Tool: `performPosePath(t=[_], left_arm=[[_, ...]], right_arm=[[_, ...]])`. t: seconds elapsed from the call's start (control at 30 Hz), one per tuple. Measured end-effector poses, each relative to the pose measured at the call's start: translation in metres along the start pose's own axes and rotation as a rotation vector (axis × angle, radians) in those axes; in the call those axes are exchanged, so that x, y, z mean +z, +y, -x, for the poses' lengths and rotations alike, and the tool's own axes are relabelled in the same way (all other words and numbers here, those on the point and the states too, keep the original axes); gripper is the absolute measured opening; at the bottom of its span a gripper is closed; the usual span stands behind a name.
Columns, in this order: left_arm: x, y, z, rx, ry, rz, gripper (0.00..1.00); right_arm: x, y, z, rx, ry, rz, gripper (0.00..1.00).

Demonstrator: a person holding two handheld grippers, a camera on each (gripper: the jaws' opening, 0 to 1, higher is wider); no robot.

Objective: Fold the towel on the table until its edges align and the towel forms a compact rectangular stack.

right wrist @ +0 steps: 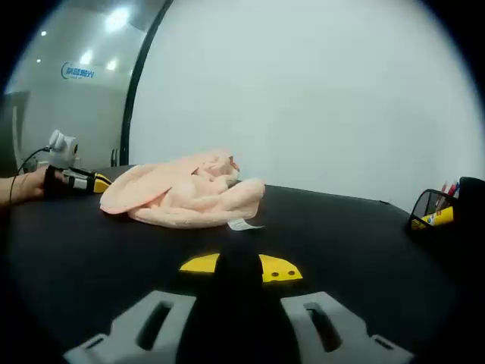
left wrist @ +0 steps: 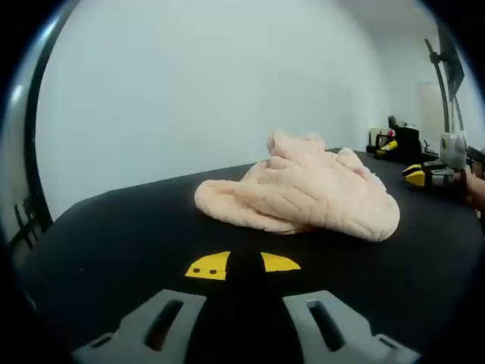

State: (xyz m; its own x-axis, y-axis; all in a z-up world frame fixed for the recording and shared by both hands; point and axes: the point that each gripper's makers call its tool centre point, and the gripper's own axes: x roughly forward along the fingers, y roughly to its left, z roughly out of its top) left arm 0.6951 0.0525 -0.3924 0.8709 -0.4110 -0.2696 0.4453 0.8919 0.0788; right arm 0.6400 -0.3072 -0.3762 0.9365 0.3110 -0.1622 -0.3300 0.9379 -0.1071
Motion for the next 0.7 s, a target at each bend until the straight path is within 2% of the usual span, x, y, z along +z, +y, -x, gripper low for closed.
performPosePath(t=[0.6,0.7], left_arm=[[-0.0005,-0.0014,0.0016,0.002,0.006,-0.003,0.16],[-0.0030,-0.0083,0.0014,-0.017,0.014,-0.020,0.16]], right_arm=[[-0.0016,0.0009,-0.0001,0.002,0.002,0.002,0.16],[-0.0026,0.0016,-0.0001,0.006,0.004,0.004,0.16]])
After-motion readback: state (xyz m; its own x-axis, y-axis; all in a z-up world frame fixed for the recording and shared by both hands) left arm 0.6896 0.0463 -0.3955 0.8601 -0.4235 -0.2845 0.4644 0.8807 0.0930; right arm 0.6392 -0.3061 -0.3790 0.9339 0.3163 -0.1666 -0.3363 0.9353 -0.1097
